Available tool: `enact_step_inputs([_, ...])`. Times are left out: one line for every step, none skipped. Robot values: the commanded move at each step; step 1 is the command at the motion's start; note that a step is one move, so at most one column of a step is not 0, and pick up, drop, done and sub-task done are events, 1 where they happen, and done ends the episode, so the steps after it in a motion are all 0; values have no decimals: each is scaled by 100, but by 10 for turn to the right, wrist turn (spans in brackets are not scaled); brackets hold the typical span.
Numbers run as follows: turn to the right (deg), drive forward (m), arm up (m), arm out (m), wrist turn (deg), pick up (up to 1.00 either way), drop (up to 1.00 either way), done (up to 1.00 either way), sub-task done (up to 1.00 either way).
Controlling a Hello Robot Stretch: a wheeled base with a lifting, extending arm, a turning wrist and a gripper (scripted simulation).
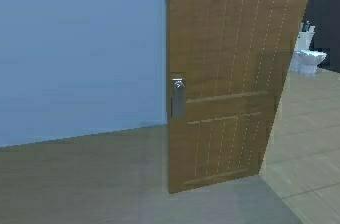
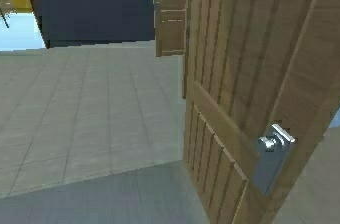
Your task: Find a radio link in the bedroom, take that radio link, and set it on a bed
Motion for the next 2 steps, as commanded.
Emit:
enact_step_inputs([90, 0, 0, 0, 0, 0, 0, 0, 0])
enact_step_inputs([0, 15, 0, 0, 0, 0, 0, 0, 0])
